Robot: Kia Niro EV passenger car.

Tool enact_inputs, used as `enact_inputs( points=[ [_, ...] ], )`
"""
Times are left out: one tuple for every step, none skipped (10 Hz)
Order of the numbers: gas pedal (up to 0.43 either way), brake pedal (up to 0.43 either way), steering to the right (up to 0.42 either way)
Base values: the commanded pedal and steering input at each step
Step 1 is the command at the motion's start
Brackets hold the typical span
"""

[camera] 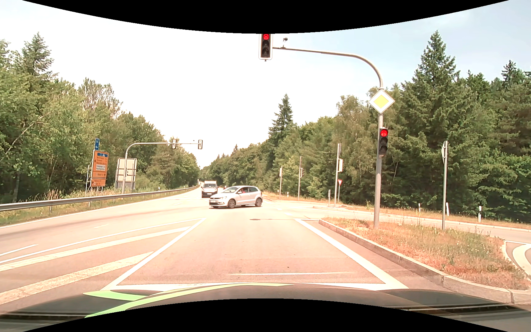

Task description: Follow the waypoints while adhering to traffic rules and regulations

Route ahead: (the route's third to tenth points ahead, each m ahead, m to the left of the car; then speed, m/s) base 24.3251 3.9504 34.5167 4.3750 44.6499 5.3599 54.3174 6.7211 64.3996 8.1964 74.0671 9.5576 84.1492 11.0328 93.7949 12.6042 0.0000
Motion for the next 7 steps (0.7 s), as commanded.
enact_inputs(
  points=[
    [0.0,0.262,-0.014],
    [0.0,0.262,-0.015],
    [0.0,0.262,-0.015],
    [0.0,0.262,-0.015],
    [0.0,0.262,-0.015],
    [0.0,0.262,-0.014],
    [0.0,0.262,-0.015]
  ],
)
